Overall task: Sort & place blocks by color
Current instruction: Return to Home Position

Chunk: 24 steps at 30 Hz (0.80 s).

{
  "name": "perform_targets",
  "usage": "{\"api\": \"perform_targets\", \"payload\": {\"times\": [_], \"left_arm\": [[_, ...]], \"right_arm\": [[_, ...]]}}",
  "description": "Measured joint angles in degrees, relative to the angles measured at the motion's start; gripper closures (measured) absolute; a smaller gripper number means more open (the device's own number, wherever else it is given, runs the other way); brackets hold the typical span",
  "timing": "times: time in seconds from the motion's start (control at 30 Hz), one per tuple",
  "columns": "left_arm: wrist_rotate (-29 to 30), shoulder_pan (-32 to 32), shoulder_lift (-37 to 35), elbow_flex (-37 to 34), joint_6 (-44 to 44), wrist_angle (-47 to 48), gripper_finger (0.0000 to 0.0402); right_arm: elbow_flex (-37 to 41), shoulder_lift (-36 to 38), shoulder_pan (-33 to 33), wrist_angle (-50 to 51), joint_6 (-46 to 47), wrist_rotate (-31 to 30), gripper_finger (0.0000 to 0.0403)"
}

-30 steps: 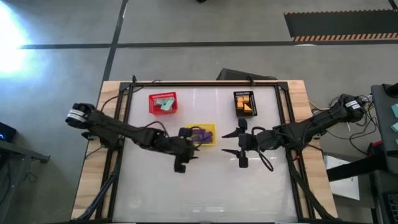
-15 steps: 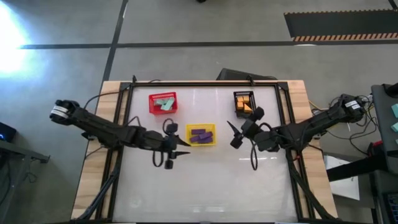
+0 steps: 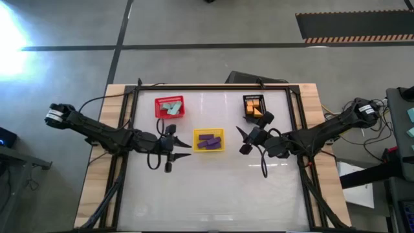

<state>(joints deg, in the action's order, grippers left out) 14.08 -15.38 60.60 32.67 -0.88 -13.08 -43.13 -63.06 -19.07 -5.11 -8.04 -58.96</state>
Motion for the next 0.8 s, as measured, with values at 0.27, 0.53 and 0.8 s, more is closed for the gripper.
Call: {"api": "perform_targets", "payload": {"times": [0.27, 0.53, 0.8], "left_arm": [[0.2, 0.0, -0.4, -1.1, -0.2, -1.5, 0.0282], [0.2, 0.0, -0.4, -1.1, -0.2, -1.4, 0.0282], [0.2, 0.0, -0.4, -1.1, 0.0, -1.4, 0.0282]], "right_arm": [[8.3, -2.2, 1.0, -26.8, -17.1, 1.2, 0.0275], [15.1, -2.3, 5.6, -37.9, -20.4, 11.6, 0.0365], [16.8, -2.3, 7.8, -39.4, -19.8, 14.6, 0.0394]]}}
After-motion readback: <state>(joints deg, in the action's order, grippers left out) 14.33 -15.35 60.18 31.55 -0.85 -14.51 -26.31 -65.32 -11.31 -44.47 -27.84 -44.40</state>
